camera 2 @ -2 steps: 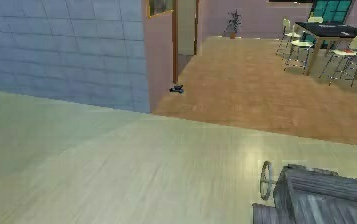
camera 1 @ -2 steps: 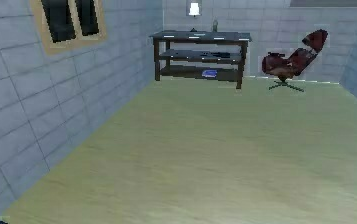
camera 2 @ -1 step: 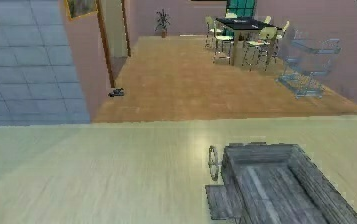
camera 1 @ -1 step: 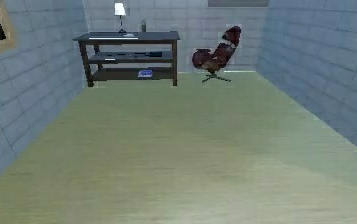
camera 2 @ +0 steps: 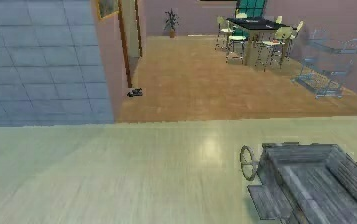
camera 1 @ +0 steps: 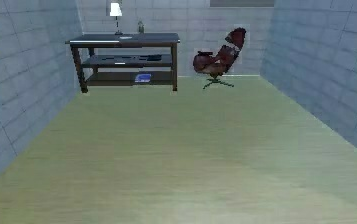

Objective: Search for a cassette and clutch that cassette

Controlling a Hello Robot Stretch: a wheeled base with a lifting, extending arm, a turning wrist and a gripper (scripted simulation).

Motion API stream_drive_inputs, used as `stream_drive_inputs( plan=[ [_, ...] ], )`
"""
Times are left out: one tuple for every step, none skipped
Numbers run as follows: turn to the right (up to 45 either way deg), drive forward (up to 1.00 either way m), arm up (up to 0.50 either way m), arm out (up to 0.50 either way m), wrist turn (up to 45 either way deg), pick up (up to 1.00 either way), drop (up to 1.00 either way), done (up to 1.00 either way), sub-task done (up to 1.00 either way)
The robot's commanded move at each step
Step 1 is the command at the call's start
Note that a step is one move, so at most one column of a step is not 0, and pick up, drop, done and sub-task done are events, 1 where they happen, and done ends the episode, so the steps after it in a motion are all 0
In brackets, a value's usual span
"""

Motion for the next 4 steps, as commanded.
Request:
stream_drive_inputs(
  plan=[
    [45.0, 0.0, 0.0, 0.0, 0.0, 0.0, 0.0, 0.0, 0.0],
    [39.0, 0.0, 0.0, 0.0, 0.0, 0.0, 0.0, 0.0, 0.0],
    [0.0, 1.0, 0.0, 0.0, 0.0, 0.0, 0.0, 0.0, 0.0],
    [12.0, 0.0, 0.0, 0.0, 0.0, 0.0, 0.0, 0.0, 0.0]
  ],
)
